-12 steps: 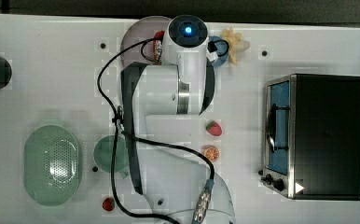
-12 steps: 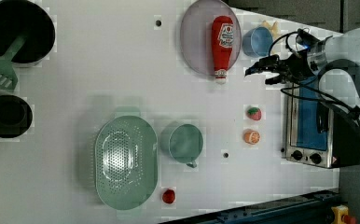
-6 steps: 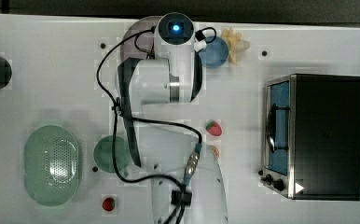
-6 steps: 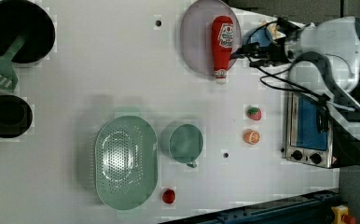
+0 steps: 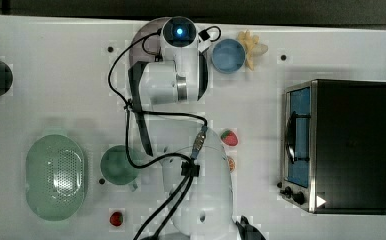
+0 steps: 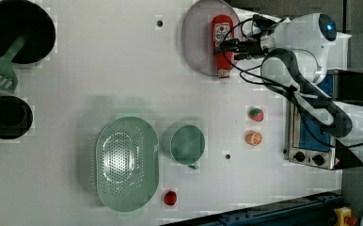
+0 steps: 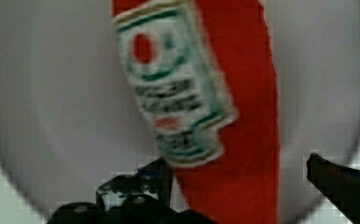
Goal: Pick ketchup from plate and place it on table.
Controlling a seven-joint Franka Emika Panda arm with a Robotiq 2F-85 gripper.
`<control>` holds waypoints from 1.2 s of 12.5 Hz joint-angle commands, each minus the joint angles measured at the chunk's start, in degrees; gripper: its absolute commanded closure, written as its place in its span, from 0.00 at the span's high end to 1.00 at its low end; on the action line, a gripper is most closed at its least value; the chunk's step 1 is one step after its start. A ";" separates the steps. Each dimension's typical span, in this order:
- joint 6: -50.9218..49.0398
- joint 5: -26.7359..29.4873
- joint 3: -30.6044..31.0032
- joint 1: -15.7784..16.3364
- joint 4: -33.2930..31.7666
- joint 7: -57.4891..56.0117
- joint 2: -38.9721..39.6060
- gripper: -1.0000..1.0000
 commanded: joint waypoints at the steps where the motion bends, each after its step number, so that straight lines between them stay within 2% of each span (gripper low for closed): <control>1: 2.08 -0.20 -0.21 0.06 3.70 -1.88 1.32 1.00; 5: 3.09 -0.20 -0.43 0.09 4.56 -1.88 2.60 1.00; 6: 3.12 -0.20 -0.53 0.08 4.88 -1.88 2.52 0.96; 8: 2.75 -0.20 -0.92 0.07 5.40 -1.88 2.39 0.72; 9: 2.79 -0.20 -0.94 0.04 5.46 -1.89 2.27 0.64; 12: 2.73 -0.18 -0.79 0.02 5.53 -1.86 1.37 0.64; 15: -0.68 0.04 -0.79 -0.28 5.48 -1.41 -3.64 0.64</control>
